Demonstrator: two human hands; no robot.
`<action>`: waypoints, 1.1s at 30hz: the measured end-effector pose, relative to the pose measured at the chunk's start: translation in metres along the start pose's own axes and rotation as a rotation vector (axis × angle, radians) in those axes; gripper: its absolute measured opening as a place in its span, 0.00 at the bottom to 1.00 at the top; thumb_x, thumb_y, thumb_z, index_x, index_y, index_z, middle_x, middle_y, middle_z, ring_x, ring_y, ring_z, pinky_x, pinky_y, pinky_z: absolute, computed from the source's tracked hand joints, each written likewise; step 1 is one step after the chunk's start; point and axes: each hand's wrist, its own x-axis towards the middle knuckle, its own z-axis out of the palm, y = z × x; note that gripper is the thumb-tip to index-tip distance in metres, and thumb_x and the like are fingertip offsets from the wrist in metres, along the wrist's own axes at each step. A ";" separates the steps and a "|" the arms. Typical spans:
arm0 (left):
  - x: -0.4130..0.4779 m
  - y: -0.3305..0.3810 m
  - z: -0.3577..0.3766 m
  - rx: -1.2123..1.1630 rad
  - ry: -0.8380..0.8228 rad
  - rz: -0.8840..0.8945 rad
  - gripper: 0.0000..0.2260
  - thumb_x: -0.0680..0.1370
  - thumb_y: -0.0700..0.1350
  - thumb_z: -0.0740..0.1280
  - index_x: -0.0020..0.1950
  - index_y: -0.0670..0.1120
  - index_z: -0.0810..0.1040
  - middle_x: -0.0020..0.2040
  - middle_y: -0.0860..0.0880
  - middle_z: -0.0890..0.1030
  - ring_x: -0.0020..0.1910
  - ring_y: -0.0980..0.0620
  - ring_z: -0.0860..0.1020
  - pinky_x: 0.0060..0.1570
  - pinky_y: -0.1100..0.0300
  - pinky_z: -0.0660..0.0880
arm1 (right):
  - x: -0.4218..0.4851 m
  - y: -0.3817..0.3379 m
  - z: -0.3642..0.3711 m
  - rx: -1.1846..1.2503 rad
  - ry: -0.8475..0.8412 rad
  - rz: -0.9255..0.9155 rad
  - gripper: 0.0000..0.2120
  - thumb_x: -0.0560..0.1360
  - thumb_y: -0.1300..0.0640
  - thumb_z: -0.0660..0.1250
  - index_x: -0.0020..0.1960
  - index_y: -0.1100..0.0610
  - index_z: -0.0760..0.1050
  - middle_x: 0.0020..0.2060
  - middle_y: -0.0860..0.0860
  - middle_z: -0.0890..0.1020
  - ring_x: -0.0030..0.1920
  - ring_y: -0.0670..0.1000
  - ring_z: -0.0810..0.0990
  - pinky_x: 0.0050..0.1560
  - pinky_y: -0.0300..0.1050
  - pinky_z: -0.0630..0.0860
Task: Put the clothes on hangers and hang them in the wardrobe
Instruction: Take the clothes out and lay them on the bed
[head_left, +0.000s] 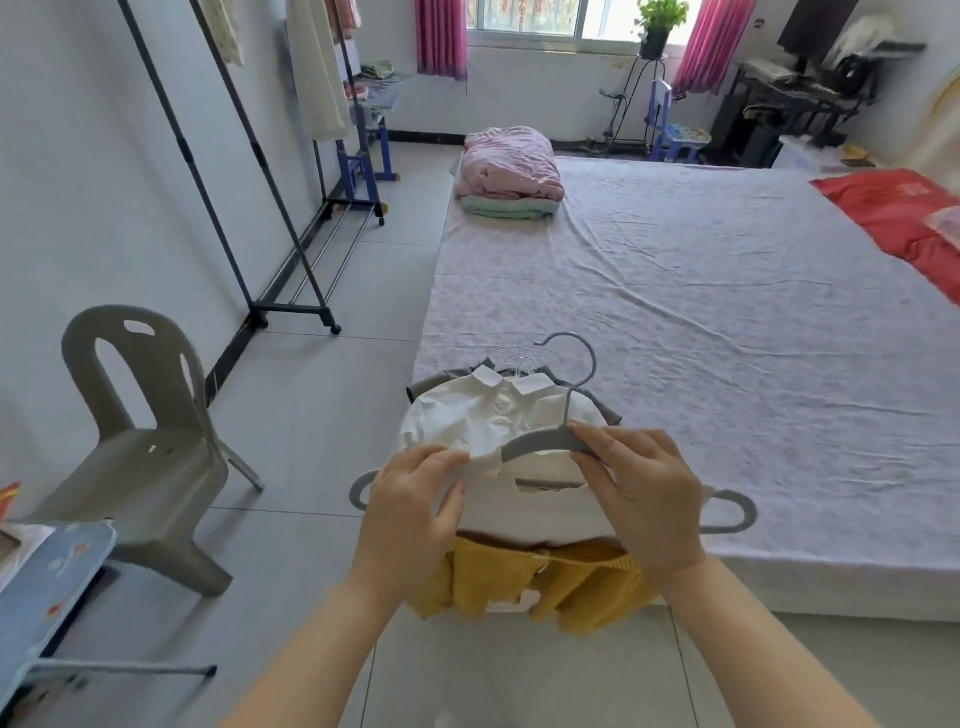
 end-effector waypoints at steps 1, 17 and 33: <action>0.011 -0.003 0.006 0.006 -0.004 -0.013 0.13 0.70 0.33 0.71 0.53 0.42 0.81 0.50 0.48 0.79 0.49 0.45 0.78 0.48 0.46 0.77 | 0.007 0.009 0.010 0.007 -0.012 0.001 0.10 0.69 0.55 0.71 0.50 0.54 0.83 0.40 0.48 0.84 0.39 0.53 0.82 0.38 0.42 0.79; 0.212 -0.095 0.109 -0.034 -0.138 -0.076 0.11 0.72 0.34 0.69 0.54 0.41 0.81 0.51 0.46 0.79 0.52 0.49 0.76 0.54 0.60 0.69 | 0.112 0.137 0.165 -0.056 -0.149 0.207 0.11 0.68 0.56 0.72 0.50 0.52 0.83 0.39 0.48 0.84 0.40 0.54 0.81 0.40 0.41 0.76; 0.311 -0.193 0.218 0.150 -0.287 -0.319 0.14 0.75 0.39 0.64 0.61 0.42 0.76 0.59 0.46 0.75 0.61 0.48 0.68 0.58 0.65 0.59 | 0.140 0.255 0.343 -0.012 -0.692 0.499 0.16 0.76 0.51 0.64 0.63 0.45 0.73 0.55 0.47 0.79 0.58 0.54 0.73 0.47 0.48 0.74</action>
